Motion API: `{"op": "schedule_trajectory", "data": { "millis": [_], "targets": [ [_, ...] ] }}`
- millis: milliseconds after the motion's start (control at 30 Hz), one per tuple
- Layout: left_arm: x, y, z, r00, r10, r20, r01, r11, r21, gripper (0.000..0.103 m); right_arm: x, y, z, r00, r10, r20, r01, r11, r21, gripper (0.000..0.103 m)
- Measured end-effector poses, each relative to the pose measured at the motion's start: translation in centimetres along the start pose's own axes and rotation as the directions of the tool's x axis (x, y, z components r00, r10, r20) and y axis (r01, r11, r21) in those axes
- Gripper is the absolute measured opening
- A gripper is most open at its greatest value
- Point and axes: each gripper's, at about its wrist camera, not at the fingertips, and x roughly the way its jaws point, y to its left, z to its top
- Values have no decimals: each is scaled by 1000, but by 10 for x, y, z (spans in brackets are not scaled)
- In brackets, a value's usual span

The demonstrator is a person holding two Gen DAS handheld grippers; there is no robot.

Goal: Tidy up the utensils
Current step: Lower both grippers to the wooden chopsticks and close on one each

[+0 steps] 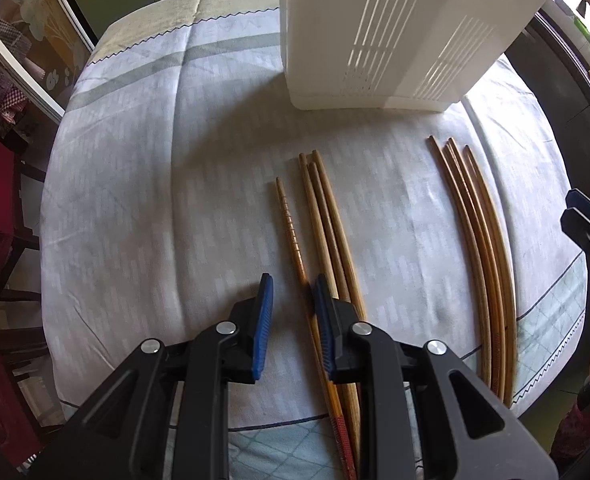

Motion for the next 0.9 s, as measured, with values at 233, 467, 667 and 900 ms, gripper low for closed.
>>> {"op": "schedule_trajectory", "data": {
  "millis": [233,467,667,900],
  "targets": [
    [2,-15,-3,1000,-29,3,29,999,27,10,30,14,2,996,6,-93,-9,999,-31,38],
    [3,0,-3,1000,11,0,-11,999,33,8,58,21,8,980,-20,-196,9,998,-57,32],
    [3,1,-5,1000,14,2,-14,999,51,8,71,30,12,973,-48,-227,29,996,-90,29],
    [3,1,-5,1000,13,4,-13,998,65,8,85,60,20,963,-136,-234,90,976,-197,11]
  ]
}}
